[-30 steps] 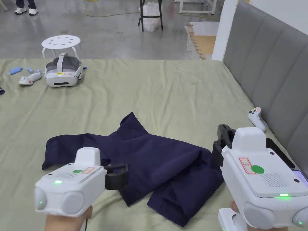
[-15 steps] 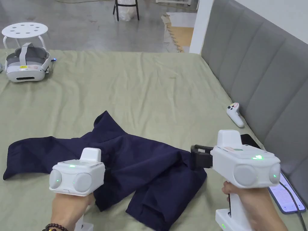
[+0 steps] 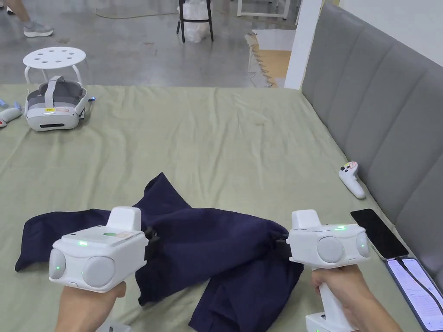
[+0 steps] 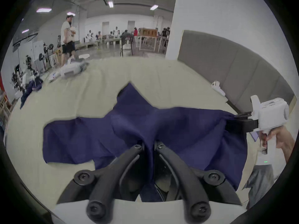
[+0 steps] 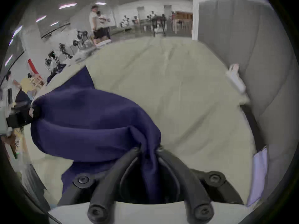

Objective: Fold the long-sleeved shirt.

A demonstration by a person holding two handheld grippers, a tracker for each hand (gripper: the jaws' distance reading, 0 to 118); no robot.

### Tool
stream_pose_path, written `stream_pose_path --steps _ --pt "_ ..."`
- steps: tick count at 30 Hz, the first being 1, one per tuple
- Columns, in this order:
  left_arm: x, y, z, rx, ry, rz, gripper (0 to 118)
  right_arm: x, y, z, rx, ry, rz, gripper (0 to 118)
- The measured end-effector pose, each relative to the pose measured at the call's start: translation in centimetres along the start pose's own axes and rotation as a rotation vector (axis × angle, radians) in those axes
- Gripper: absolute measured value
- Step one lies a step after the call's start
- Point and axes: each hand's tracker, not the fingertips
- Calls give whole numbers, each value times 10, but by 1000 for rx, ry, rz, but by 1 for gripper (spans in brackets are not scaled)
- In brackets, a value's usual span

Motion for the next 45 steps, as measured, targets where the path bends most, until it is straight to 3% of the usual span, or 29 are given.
stream_pose_path --steps 5,10,14,17,21,29,34,36,39,45 --pt "-11 92 58 226 -2 -39 14 -7 88 91 269 68 39 9" --pt "-36 226 119 436 47 -68 14 -42 211 179 478 22 207 9" --pt "-38 311 156 561 143 -132 14 -59 304 222 598 -79 310 9" --pt "-43 354 172 599 118 -87 14 -60 353 242 647 -113 314 9" --pt "-44 376 168 588 160 -126 14 -55 385 239 634 -124 311 9" --pt "-67 311 63 424 171 -106 14 -48 325 109 468 -102 224 9" --pt "-66 220 -16 233 170 -100 14 -44 245 -3 283 -67 150 9" --pt "-60 183 -18 192 149 -61 14 -42 210 -28 252 -46 122 9" --pt "-62 148 -11 180 123 -35 14 -39 177 -33 223 -26 102 9" --pt "-34 55 70 219 136 -24 14 -66 84 48 305 5 117 9"
